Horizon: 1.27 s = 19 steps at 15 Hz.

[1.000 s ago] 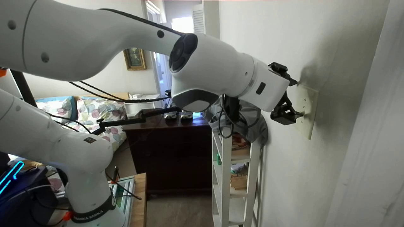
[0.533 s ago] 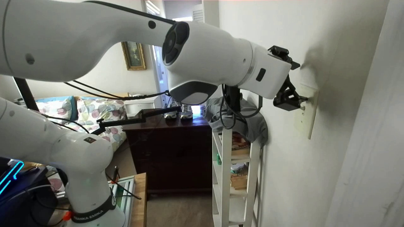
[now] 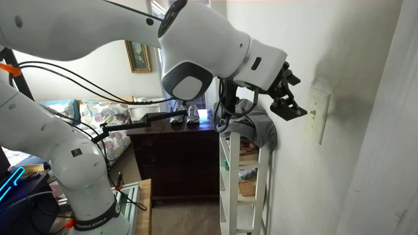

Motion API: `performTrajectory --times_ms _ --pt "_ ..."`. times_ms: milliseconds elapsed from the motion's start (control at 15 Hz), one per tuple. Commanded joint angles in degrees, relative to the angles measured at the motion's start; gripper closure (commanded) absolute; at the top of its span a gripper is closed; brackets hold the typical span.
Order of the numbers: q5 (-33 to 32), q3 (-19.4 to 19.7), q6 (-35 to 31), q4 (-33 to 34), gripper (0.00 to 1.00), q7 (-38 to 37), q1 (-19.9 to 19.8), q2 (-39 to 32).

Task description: Flip the light switch

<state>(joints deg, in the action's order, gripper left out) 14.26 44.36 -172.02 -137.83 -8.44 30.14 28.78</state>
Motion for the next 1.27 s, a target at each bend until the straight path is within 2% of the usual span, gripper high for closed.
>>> performTrajectory --times_ms 0,67,133,200,400,533,733,800,1200 --pt "-11.71 -12.53 10.01 -0.98 0.00 -8.01 -15.58 -1.77" --pt "-15.23 -16.71 15.13 -1.29 0.00 -7.93 -19.68 0.78" --pt "-18.02 -18.37 19.43 -1.35 0.00 -7.37 -20.79 3.14" --pt "-12.74 -24.58 23.37 -1.02 0.00 -0.58 -26.21 3.87" --pt "-12.67 -29.85 32.55 0.01 0.00 6.50 -29.15 9.29" --pt "-12.79 -32.09 36.49 0.87 0.00 10.10 -30.01 12.44" --pt "-13.35 -34.70 41.36 2.01 0.00 11.13 -31.48 16.27" --pt "-12.10 -34.38 38.37 1.92 0.00 10.10 -31.57 13.37" --pt "-12.18 -34.82 38.82 1.83 0.00 10.08 -32.03 13.35"
